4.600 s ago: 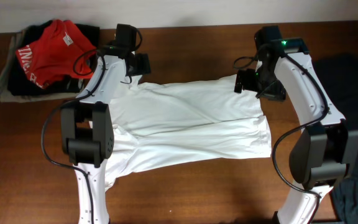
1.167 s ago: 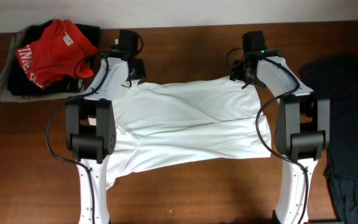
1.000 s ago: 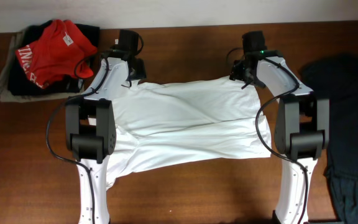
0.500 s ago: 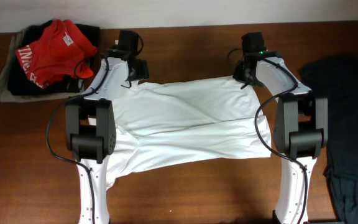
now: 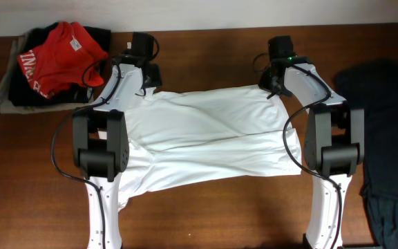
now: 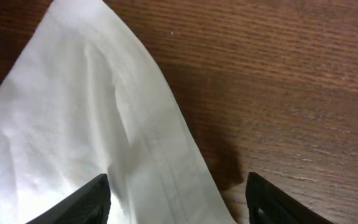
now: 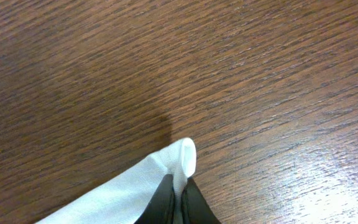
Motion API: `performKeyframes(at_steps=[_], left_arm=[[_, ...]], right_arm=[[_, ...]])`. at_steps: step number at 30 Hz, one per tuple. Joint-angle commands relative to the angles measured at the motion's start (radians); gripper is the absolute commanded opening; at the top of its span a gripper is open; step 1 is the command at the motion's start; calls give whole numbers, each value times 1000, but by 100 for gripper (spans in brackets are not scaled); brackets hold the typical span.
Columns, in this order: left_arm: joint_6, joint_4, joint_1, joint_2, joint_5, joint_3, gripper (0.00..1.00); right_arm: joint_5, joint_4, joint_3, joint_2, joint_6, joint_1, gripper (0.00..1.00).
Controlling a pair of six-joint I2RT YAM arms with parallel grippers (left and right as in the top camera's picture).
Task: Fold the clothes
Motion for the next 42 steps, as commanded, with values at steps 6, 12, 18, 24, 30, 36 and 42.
performKeyframes(at_steps=[6,12,18,24,30,36,42], left_arm=[[0,10,1,5,-64,23,58],[0,-47,0,6,39,22,54],[0,-47,2,6,3,22,22],[1,-63,3,-3,-138,55,9],[1,-116,3,-36,-138,93,9],[1,-237,3,-102,-151,93,3],[1,-373,3,-185,-224,93,1]], right_arm=[[16,-28,-6,39,14,-3,5],[15,-30,-6,39,14,-3,4],[16,-35,-6,39,21,-3,4],[16,-31,-6,39,48,-4,4],[16,-49,-6,9,48,-16,4],[16,-99,-6,-40,47,-46,4],[16,-127,-5,-105,47,-66,4]])
